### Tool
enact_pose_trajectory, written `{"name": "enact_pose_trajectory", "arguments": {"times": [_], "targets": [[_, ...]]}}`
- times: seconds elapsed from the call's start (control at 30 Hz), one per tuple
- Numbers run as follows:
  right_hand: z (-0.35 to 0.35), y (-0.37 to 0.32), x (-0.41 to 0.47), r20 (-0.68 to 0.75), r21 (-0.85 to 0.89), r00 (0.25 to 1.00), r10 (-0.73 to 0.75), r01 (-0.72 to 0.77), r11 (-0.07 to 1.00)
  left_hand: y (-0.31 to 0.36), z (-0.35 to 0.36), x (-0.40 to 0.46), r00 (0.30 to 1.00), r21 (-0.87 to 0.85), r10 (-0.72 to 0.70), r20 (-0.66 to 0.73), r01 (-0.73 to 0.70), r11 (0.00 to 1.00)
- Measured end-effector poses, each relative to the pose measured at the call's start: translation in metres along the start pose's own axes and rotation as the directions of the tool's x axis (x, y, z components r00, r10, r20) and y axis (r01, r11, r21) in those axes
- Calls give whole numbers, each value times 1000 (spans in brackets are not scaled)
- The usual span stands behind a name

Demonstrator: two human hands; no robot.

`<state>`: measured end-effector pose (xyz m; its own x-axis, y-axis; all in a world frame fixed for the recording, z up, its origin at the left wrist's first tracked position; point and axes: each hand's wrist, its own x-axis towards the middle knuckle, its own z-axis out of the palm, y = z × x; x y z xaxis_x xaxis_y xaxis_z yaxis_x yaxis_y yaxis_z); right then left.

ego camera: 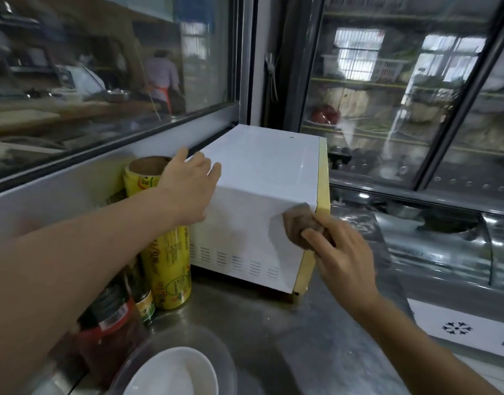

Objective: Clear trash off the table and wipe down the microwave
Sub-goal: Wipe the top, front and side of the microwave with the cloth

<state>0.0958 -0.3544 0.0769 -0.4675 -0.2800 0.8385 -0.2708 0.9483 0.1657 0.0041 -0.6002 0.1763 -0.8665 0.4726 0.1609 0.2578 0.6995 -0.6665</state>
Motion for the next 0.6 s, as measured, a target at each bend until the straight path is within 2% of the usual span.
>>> {"name": "enact_pose_trajectory", "arguments": {"times": [0.07, 0.27, 0.33, 0.4, 0.47, 0.5, 0.57, 0.6], "targets": [[17, 11, 19, 20, -61, 992, -128, 129, 990, -7, 2, 3, 1000, 21, 17, -8, -17, 1000], [70, 14, 12, -41, -121, 968, -246, 240, 963, -12, 18, 8, 997, 112, 62, 45, -67, 991], [84, 10, -2, 57, -107, 933, -356, 360, 927, -11, 19, 9, 997, 109, 61, 49, -66, 992], [97, 1, -23, 229, -83, 839, -494, 522, 849, -10, 20, 9, 997, 109, 63, 33, -66, 992], [101, -8, -43, 409, -63, 735, -541, 614, 787, -11, 21, 10, 997, 103, 72, 13, -73, 992], [100, -11, -48, 460, -68, 711, -531, 625, 778, -12, 21, 10, 997, 94, 78, 9, -78, 993], [95, -11, -43, 455, -98, 730, -510, 610, 786, -16, 18, 11, 995, 70, 99, 15, -100, 993], [92, -12, -33, 402, -116, 775, -487, 571, 813, -18, 17, 11, 994, 54, 109, 17, -109, 993]]}}
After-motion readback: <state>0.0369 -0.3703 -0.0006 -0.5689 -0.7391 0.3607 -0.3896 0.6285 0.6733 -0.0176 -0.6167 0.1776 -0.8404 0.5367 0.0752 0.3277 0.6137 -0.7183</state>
